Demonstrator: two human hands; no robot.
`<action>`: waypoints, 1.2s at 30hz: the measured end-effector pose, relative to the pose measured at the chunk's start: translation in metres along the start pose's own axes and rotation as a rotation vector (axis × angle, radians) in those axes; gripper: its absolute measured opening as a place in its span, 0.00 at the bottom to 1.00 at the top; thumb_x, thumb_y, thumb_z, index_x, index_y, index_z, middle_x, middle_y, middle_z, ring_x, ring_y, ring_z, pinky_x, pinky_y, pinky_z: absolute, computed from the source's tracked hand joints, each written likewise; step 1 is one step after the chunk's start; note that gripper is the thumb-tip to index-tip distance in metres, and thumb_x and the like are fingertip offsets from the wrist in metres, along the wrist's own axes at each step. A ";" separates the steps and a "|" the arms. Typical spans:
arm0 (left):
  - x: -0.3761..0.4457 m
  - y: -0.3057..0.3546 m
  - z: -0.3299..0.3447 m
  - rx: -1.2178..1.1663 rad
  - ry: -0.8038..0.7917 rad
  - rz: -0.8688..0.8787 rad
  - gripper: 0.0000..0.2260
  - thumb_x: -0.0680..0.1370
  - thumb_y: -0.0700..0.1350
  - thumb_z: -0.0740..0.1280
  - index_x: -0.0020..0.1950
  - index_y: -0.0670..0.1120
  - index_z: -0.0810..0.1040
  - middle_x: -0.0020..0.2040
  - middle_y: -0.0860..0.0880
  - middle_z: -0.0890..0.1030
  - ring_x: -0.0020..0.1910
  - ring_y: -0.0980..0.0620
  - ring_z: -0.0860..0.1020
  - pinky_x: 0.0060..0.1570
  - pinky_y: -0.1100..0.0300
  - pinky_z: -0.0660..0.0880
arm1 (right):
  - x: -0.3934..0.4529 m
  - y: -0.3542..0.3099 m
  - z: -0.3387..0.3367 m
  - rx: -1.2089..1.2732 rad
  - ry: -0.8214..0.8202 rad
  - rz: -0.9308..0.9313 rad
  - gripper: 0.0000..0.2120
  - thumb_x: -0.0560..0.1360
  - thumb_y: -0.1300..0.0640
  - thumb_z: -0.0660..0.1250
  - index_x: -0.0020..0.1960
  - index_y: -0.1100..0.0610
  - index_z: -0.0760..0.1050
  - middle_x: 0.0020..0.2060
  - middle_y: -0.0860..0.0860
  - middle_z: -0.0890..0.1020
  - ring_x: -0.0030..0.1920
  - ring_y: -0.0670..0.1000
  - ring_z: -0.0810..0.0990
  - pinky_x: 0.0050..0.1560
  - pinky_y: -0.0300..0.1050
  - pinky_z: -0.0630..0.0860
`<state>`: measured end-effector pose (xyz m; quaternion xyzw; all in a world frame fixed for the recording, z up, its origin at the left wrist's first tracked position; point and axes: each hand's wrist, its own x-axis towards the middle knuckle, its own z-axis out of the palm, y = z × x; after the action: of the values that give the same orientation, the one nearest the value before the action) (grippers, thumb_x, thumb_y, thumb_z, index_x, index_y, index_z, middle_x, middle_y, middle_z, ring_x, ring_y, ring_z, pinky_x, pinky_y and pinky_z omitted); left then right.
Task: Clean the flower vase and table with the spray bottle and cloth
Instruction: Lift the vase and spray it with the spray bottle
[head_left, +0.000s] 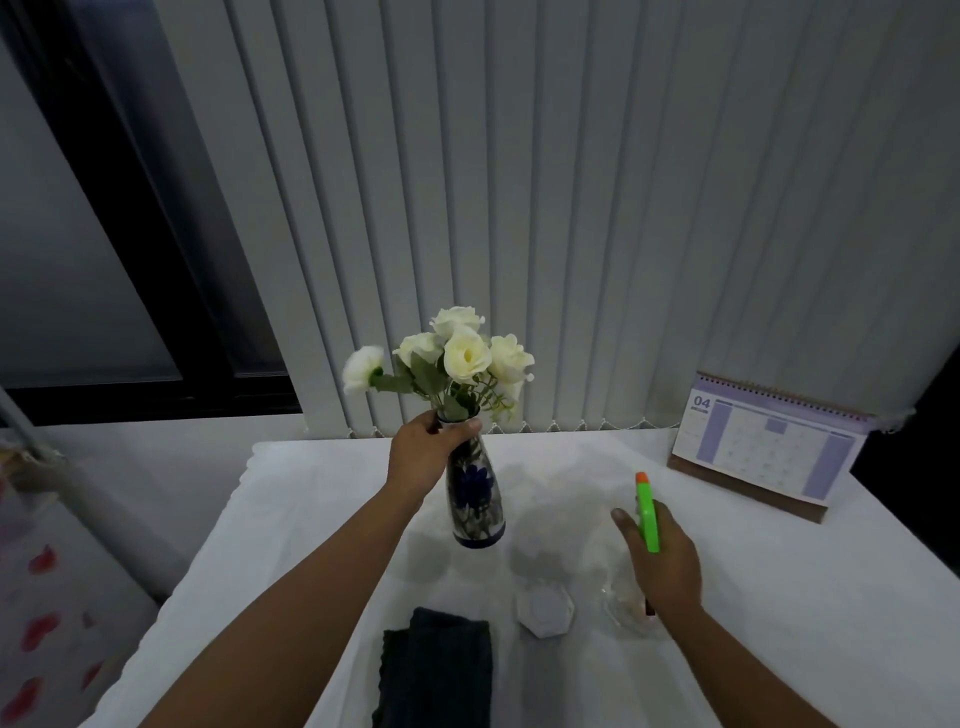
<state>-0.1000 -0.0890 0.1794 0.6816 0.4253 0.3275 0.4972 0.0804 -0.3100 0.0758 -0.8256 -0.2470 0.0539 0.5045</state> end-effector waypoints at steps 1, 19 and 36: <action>0.000 0.000 0.001 0.010 0.011 0.009 0.23 0.67 0.60 0.75 0.58 0.51 0.81 0.52 0.53 0.83 0.52 0.52 0.80 0.45 0.62 0.72 | 0.000 0.006 -0.001 0.029 0.009 0.027 0.13 0.72 0.39 0.67 0.44 0.48 0.72 0.32 0.46 0.78 0.35 0.49 0.78 0.35 0.45 0.70; 0.017 -0.004 -0.039 0.139 0.037 -0.010 0.31 0.63 0.63 0.74 0.62 0.50 0.78 0.57 0.51 0.82 0.56 0.49 0.79 0.60 0.47 0.75 | -0.164 -0.019 0.128 -0.375 -0.435 0.160 0.31 0.71 0.44 0.66 0.70 0.50 0.61 0.71 0.55 0.64 0.66 0.59 0.67 0.64 0.52 0.67; 0.020 -0.043 -0.082 0.164 0.010 -0.010 0.27 0.66 0.58 0.76 0.61 0.49 0.77 0.55 0.53 0.82 0.54 0.52 0.79 0.54 0.55 0.77 | -0.148 0.011 0.199 -0.693 -0.844 -0.433 0.29 0.79 0.51 0.60 0.77 0.47 0.55 0.77 0.49 0.55 0.75 0.58 0.55 0.76 0.54 0.50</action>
<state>-0.1739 -0.0315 0.1630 0.7163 0.4565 0.2924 0.4393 -0.1123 -0.2218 -0.0540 -0.7801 -0.5928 0.1899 0.0625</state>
